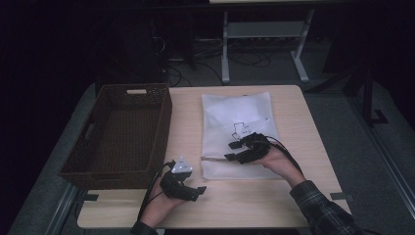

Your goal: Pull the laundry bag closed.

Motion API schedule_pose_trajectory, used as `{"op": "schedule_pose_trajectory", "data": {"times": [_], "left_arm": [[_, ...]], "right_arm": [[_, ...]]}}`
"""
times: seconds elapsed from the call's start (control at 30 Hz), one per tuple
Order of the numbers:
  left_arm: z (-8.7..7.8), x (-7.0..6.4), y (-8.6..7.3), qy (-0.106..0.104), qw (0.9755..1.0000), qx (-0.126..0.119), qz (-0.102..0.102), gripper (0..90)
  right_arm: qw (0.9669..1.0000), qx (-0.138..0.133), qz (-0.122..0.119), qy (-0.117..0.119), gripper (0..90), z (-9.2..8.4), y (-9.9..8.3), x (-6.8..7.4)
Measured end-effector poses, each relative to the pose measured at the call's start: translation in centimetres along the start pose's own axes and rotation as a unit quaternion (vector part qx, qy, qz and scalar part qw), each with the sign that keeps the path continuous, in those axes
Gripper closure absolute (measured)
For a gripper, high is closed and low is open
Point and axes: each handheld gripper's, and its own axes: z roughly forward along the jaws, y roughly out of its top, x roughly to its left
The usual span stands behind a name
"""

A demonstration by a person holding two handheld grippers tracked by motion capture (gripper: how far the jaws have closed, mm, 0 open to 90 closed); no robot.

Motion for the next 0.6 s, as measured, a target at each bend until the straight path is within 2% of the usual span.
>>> {"op": "schedule_pose_trajectory", "data": {"times": [0.37,0.53,0.6], "left_arm": [[0.2,-0.1,-0.2,-0.004,1.0,0.004,0.006,21.0],[0.2,0.0,-0.2,-0.004,1.0,0.004,0.006,21.1],[0.2,0.0,-0.2,-0.004,1.0,0.004,0.007,21.2]], "right_arm": [[0.9998,0.005,-0.012,0.012,38.8,2.7,2.1,0.7],[0.9996,0.011,-0.014,0.021,39.1,4.1,3.0,1.1],[0.9995,0.013,-0.018,0.021,42.5,4.8,3.4,1.1]]}}
